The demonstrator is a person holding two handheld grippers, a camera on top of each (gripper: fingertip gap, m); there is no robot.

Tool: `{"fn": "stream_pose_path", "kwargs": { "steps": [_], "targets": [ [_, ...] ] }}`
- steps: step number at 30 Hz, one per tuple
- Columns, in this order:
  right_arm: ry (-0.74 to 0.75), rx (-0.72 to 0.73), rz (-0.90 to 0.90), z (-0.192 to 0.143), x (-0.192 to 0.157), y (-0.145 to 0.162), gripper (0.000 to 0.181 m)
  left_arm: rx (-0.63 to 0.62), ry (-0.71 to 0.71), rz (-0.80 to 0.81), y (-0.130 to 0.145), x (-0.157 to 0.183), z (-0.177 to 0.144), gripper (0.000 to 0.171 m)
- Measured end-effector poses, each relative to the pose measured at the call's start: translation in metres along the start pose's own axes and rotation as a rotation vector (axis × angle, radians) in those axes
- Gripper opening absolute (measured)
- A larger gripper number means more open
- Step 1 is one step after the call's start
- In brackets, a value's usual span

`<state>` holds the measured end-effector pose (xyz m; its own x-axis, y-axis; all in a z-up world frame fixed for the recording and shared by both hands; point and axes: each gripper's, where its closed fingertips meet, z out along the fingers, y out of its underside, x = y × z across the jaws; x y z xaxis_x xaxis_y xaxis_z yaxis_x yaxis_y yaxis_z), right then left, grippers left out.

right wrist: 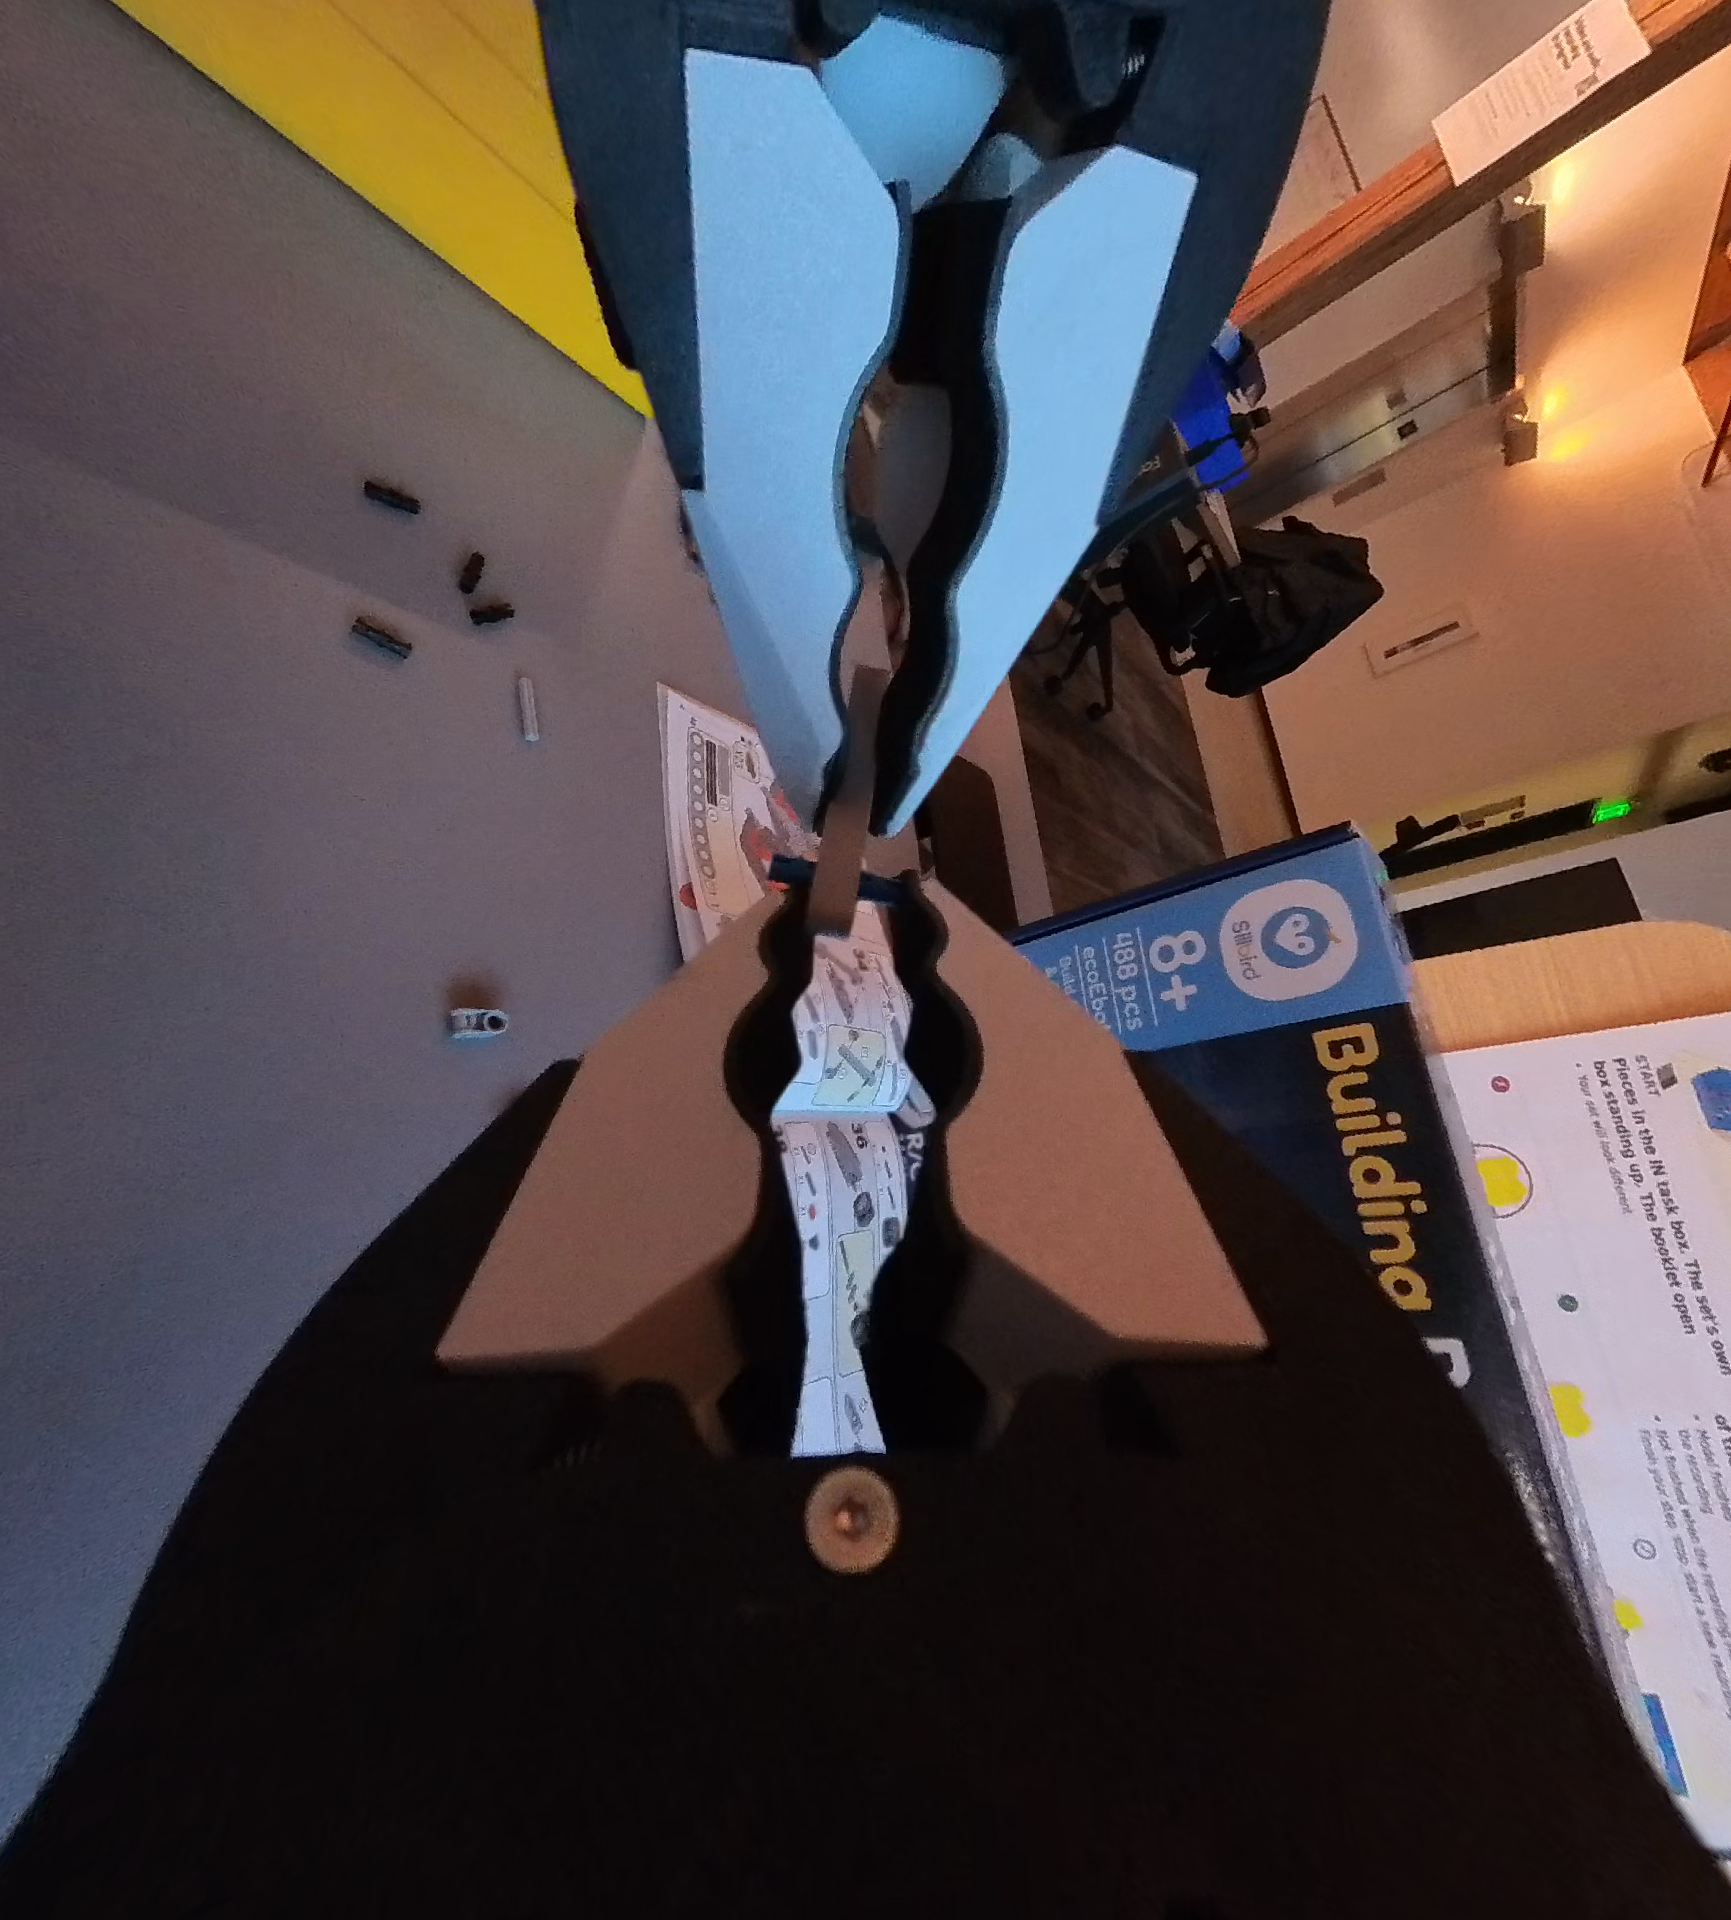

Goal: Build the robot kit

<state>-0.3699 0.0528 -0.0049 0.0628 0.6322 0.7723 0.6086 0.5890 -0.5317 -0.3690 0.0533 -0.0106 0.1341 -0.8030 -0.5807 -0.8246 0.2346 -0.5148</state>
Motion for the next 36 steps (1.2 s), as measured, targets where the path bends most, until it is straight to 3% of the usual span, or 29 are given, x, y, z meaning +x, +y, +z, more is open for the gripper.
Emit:
{"fn": "stream_pose_path", "kwargs": {
  "steps": [1,7,10,14,20,25,29,32,36],
  "targets": [
    [0.002,0.001,0.006,0.001,0.001,0.001,0.016,-0.006,-0.007,0.002,0.001,-0.001,0.0,0.007],
    [-0.058,0.045,0.078,0.0,0.0,0.0,0.016,-0.006,-0.015,0.019,0.0,0.0,-0.002,0.007],
    [0.027,0.111,0.152,-0.003,0.023,0.006,0.015,0.027,-0.074,-0.017,-0.001,-0.011,0.0,0.006],
    [0.052,0.058,0.235,-0.009,0.04,0.035,0.029,-0.043,-0.125,-0.054,0.017,-0.023,-0.003,0.006],
    [0.011,0.044,0.227,-0.002,0.028,0.04,0.024,-0.116,-0.108,-0.118,0.044,-0.027,-0.008,0.006],
    [-0.006,-0.008,0.386,0.011,0.025,0.064,0.025,-0.205,-0.122,-0.303,0.079,-0.04,-0.013,0.006],
    [0.043,-0.028,0.549,0.014,0.037,0.089,0.024,-0.241,-0.099,-0.553,0.097,-0.044,-0.009,0.005],
    [0.058,-0.041,0.633,0.012,0.043,0.104,0.024,-0.25,-0.038,-0.711,0.103,-0.037,-0.004,0.006],
    [0.062,-0.023,0.786,0.011,0.048,0.112,0.025,-0.212,-0.032,-0.766,0.096,-0.037,0.006,0.005]
  ]
}}
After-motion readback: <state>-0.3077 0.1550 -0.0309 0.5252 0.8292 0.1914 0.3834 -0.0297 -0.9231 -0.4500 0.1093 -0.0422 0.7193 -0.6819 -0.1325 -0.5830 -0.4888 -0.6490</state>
